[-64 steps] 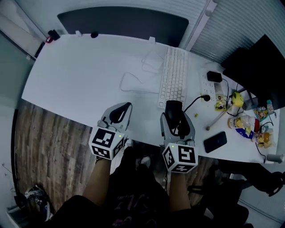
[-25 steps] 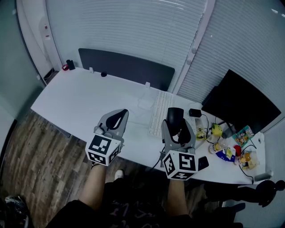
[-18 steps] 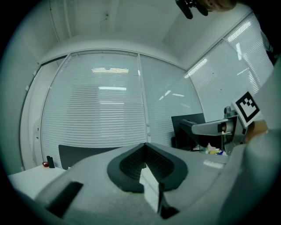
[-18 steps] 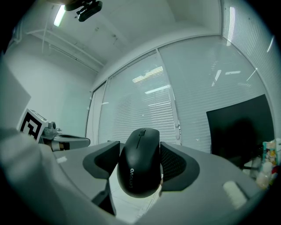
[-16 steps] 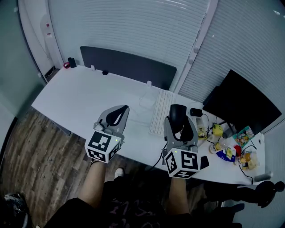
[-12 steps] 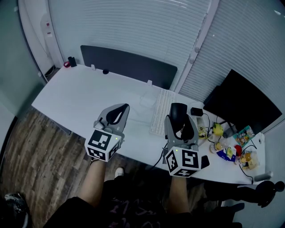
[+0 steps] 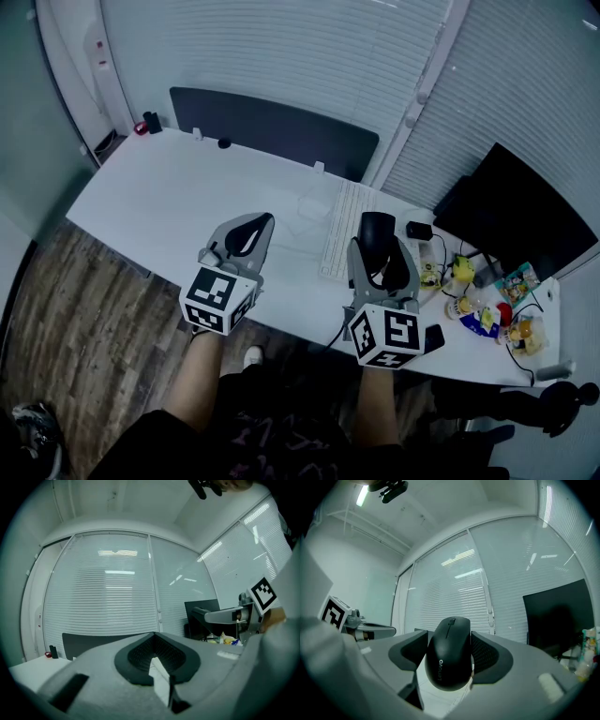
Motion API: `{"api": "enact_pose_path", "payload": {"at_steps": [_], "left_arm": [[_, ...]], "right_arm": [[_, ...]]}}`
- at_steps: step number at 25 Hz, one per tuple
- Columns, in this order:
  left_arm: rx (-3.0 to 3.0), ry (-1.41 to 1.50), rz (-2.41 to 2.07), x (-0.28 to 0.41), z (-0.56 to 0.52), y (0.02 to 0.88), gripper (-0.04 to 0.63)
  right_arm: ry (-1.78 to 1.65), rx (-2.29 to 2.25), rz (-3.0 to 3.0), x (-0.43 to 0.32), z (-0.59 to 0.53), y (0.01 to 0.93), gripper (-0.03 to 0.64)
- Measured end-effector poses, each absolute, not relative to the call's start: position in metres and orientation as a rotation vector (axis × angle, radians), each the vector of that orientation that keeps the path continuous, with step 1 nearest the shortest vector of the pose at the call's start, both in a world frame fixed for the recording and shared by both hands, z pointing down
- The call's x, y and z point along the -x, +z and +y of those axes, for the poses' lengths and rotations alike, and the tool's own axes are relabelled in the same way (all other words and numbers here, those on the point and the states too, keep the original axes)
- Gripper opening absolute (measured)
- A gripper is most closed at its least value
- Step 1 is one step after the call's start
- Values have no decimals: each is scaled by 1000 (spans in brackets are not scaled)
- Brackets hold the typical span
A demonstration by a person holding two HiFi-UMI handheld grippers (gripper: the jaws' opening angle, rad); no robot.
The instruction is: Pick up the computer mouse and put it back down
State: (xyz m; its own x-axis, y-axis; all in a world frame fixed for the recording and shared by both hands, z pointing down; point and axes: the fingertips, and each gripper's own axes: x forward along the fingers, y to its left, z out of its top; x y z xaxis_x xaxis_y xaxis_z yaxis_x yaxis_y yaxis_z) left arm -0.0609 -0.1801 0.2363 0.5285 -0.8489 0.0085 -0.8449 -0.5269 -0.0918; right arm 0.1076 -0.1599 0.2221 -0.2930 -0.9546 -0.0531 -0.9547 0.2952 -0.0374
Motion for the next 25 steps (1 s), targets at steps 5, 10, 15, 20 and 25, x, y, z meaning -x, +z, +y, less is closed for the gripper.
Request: {"api": "enact_pose_path", "payload": {"at_steps": [5, 10, 15, 20, 25], "left_arm": [[2694, -90, 1491, 62, -184, 243, 2], [2719, -106, 1498, 64, -193, 256, 2], [2744, -132, 1502, 67, -198, 272, 2], [2766, -160, 1518, 71, -204, 285, 2], [2789, -190, 1525, 77, -208, 301, 2]], "right_arm": [[-15, 1841, 2490, -104, -163, 231, 298], [-48, 1852, 2499, -101, -171, 242, 298], [-81, 1866, 2514, -95, -176, 258, 298], [-125, 1874, 2538, -88, -182, 275, 298], [-184, 1885, 2554, -81, -185, 294, 298]]}}
